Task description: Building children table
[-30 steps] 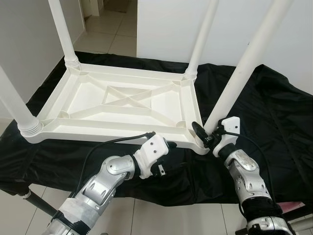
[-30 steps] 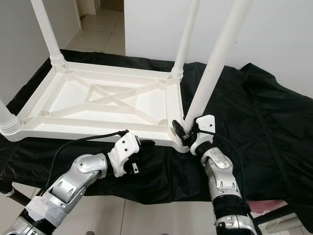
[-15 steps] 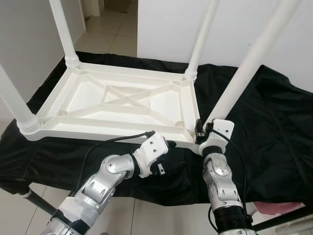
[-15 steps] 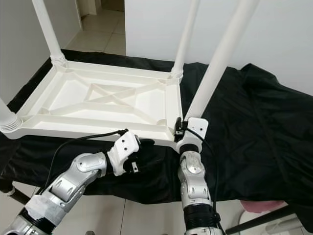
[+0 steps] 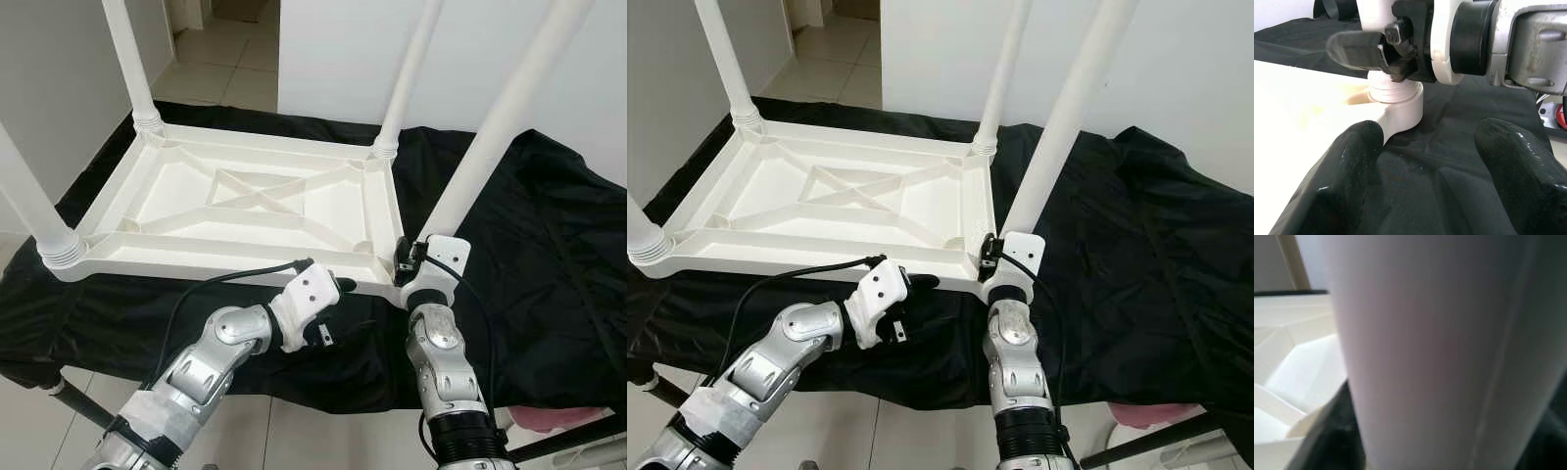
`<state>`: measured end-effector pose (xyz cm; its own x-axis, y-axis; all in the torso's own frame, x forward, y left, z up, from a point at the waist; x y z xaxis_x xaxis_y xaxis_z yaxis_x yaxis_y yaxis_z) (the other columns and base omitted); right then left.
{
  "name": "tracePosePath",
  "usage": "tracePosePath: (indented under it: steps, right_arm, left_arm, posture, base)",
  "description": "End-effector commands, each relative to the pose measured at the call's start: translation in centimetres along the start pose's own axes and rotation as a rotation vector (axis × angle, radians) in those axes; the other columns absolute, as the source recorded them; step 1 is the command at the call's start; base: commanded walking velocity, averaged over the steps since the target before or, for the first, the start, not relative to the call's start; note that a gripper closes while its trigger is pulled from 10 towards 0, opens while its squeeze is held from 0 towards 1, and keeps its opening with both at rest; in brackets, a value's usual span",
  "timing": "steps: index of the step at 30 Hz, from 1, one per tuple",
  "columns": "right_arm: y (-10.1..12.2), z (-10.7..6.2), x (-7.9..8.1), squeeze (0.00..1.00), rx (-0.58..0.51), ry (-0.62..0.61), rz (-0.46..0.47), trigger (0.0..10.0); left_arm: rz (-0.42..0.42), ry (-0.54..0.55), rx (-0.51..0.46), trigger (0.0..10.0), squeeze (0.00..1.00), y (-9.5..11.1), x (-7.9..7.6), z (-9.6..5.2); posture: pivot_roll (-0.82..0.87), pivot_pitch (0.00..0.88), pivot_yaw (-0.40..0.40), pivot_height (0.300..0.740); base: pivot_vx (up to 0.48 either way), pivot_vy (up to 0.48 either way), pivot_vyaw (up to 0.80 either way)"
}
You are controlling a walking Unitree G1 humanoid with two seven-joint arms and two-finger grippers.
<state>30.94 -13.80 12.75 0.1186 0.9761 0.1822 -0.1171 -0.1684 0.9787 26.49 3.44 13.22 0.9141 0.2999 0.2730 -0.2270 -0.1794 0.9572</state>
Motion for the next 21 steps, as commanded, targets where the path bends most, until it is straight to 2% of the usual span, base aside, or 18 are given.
tracePosePath:
  steps: [1, 5, 8, 10, 11, 12, 13, 18, 19, 21]
  right_arm:
    - [-1.0, -1.0, 0.8, 1.0, 0.032, 0.048, 0.031, 10.0]
    - [-0.6, -1.1, 0.4, 1.0, 0.006, 0.095, 0.003, 10.0]
    - [-0.2, -1.1, -0.6, 1.0, 0.01, 0.172, 0.002, 10.0]
    - [-0.2, -1.1, -0.6, 1.0, 0.01, 0.172, 0.002, 10.0]
    - [-0.2, -1.2, -0.9, 0.85, 0.014, 0.218, 0.006, 10.0]
    - [-0.2, -1.2, -0.9, 0.85, 0.014, 0.218, 0.006, 10.0]
    - [-0.1, -1.3, -1.5, 0.0, 0.011, 0.264, -0.003, 10.0]
    - [0.1, -1.3, -2.4, 0.0, 0.002, 0.334, -0.024, 10.0]
    - [0.2, -1.0, -3.4, 0.0, 0.012, 0.421, -0.026, 10.0]
    - [0.3, -0.9, -3.7, 0.0, 0.014, 0.451, -0.026, 10.0]
  left_arm:
    - [-0.005, -0.077, -0.01, 10.0, 0.0, 0.2, -0.6, 0.3]
    - [-0.007, -0.074, -0.013, 10.0, 0.0, 0.3, -0.6, 0.4]
    - [-0.018, -0.071, -0.013, 10.0, 0.0, 0.2, -1.0, 0.3]
    - [-0.018, -0.071, -0.013, 10.0, 0.0, 0.2, -1.0, 0.3]
    - [-0.024, -0.071, -0.013, 10.0, 0.0, 0.1, -1.2, 0.3]
    - [-0.024, -0.071, -0.013, 10.0, 0.0, 0.1, -1.2, 0.3]
    - [-0.029, -0.07, -0.013, 10.0, 0.0, 0.1, -1.3, 0.3]
    - [-0.035, -0.066, -0.014, 10.0, 0.0, 0.2, -1.3, 0.2]
    - [-0.037, -0.064, -0.014, 10.0, 0.0, 0.3, -1.2, 0.2]
    - [-0.037, -0.065, -0.014, 10.0, 0.0, 0.3, -1.2, 0.2]
  posture:
    - [0.01, 0.0, -0.078, 0.74]
    - [0.01, 0.0, -0.083, 0.74]
    - [0.01, 0.0, -0.085, 0.74]
    - [0.01, 0.0, -0.085, 0.74]
    - [0.01, 0.0, -0.085, 0.74]
    - [0.01, 0.0, -0.085, 0.74]
    - [0.0, 0.0, -0.086, 0.74]
    - [0.0, 0.0, -0.076, 0.74]
    - [0.0, 0.0, -0.069, 0.74]
    - [0.0, 0.0, -0.069, 0.74]
  base:
    - [0.0, 0.0, 0.0]
    - [0.0, 0.0, 0.0]
    - [0.0, 0.0, 0.0]
    - [0.0, 0.0, 0.0]
    - [0.0, 0.0, 0.0]
    - [0.0, 0.0, 0.0]
    - [0.0, 0.0, 0.0]
    - [0.0, 0.0, 0.0]
    - [0.0, 0.0, 0.0]
    - [0.0, 0.0, 0.0]
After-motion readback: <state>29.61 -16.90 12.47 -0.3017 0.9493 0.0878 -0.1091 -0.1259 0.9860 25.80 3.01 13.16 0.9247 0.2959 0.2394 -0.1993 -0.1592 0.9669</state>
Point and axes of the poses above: a point about 5 cm out from each wrist's last joint towards the gripper, its own z axis pointing out of the wrist towards the gripper, its own y axis along the axis of the wrist's last joint, x = y × z, the point moved 1 cm from there along z, pointing out of the wrist towards the gripper, and after that the axes turned 4 degrees about z, right-handed, at the moved point
